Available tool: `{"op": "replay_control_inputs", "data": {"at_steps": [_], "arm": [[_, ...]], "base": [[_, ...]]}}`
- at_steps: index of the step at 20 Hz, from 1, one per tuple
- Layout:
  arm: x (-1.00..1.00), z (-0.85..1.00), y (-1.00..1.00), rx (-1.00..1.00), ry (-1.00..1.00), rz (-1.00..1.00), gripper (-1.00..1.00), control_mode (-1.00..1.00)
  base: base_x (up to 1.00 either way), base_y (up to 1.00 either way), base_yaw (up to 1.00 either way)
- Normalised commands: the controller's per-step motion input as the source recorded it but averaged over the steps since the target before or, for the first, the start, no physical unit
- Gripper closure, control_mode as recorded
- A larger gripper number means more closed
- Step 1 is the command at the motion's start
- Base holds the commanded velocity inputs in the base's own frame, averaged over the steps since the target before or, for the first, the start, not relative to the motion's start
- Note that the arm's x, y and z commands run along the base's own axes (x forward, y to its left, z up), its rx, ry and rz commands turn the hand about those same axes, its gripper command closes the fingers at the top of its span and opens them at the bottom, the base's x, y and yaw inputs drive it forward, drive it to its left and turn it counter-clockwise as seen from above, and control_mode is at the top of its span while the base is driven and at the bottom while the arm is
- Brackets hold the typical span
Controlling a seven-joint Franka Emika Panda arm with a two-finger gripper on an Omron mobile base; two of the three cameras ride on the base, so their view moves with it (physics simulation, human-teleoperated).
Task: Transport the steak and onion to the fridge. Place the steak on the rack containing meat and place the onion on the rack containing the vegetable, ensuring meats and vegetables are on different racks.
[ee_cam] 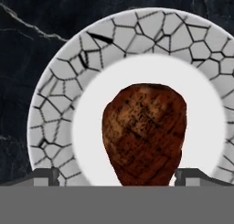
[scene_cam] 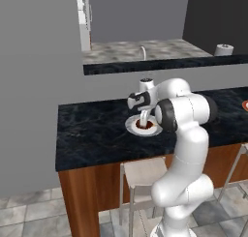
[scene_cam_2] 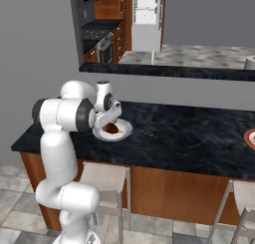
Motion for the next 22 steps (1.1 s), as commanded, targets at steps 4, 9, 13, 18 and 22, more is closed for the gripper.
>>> {"op": "replay_control_inputs", "data": {"at_steps": [4,9,13,18,22], "arm": [[0.05,-0.30,0.00,0.00,0.00,0.01,-1.00,-1.00],[0.05,-0.21,0.00,0.00,0.00,0.03,-1.00,-1.00],[-0.14,-0.33,0.02,0.00,0.02,0.01,-1.00,-1.00],[-0.32,-0.48,0.04,0.00,0.08,0.00,-1.00,-1.00],[-0.18,-0.54,0.09,0.00,0.05,0.01,-1.00,-1.00]], "base": [[0.00,0.00,0.00],[0.00,0.00,0.00],[0.00,0.00,0.00],[0.00,0.00,0.00],[0.00,0.00,0.00]]}}
